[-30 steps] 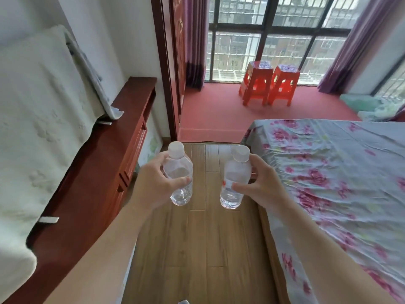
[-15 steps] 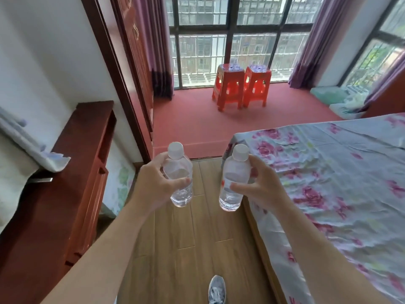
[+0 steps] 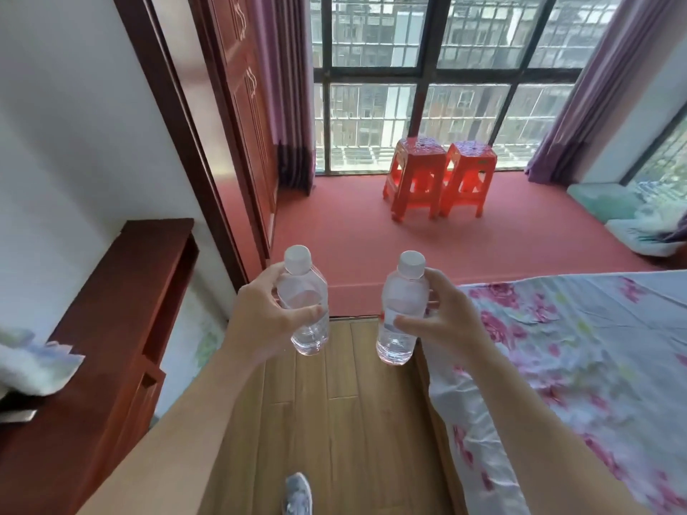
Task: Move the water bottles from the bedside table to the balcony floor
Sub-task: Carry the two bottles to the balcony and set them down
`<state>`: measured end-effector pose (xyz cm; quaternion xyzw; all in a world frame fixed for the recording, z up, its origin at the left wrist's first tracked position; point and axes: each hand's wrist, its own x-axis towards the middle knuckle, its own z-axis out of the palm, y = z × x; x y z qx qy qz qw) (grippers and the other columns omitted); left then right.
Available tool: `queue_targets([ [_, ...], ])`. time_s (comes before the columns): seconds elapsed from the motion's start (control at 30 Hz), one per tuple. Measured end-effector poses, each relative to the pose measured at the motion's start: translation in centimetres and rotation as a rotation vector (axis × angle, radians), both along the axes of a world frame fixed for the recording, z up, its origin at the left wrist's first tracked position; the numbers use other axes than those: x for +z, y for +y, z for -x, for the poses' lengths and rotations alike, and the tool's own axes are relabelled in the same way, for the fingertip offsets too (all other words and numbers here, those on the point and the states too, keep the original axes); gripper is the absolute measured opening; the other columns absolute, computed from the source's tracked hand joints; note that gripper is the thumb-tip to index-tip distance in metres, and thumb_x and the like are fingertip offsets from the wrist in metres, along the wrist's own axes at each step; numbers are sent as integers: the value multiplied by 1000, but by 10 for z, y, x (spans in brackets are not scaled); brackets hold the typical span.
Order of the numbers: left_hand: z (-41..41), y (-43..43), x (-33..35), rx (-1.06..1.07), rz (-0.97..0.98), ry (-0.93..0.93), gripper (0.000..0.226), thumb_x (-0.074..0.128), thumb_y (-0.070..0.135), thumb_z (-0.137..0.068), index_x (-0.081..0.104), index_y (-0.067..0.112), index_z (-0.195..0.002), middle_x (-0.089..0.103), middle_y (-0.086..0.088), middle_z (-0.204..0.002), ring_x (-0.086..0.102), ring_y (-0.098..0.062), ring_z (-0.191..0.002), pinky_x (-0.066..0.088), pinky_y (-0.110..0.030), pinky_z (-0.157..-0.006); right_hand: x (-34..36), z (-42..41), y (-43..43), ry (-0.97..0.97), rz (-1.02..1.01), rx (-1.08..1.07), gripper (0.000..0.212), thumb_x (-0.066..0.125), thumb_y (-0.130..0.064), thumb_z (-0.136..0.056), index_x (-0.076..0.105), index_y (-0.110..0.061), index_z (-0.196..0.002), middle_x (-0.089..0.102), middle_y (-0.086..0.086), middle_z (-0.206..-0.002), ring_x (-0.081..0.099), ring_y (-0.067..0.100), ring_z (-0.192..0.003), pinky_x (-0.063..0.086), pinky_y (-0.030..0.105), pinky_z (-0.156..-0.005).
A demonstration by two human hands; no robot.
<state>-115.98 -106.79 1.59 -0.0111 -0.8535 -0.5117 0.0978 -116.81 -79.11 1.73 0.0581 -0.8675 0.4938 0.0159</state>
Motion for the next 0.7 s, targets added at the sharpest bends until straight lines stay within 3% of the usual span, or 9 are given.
queue_targets([
  [0.17,108,-27,-6,-46,2,22,63,88,39,-63,62,31,-120,71,13,-93,67,-20,-82,56,-33,-75,-4,91,-26,8,-12,-49,70,86,-29,-57,54,-41,-118,68,-13,-102,66,8,-93,54,30,-80],
  [0.33,220,-39,-7,-137,9,4,64,89,35,-62,63,30,-120,71,13,-95,68,-18,-83,57,-40,-79,1,177,-42,4,18,-146,81,76,-44,-47,57,-31,-125,69,-10,-105,67,9,-94,56,32,-84],
  [0.53,340,-23,-9,-200,33,-12,70,84,54,-54,63,33,-118,70,16,-94,68,-12,-81,58,-43,-77,3,271,-35,2,11,-237,78,78,-40,-51,56,-30,-125,69,-12,-105,67,7,-92,56,31,-83],
  [0.7,439,5,-19,-258,17,-11,63,88,42,-57,64,34,-115,71,13,-93,69,-15,-83,58,-42,-78,-9,362,-8,3,19,-278,78,75,-50,-46,57,-34,-120,70,-12,-103,67,9,-93,55,34,-85],
])
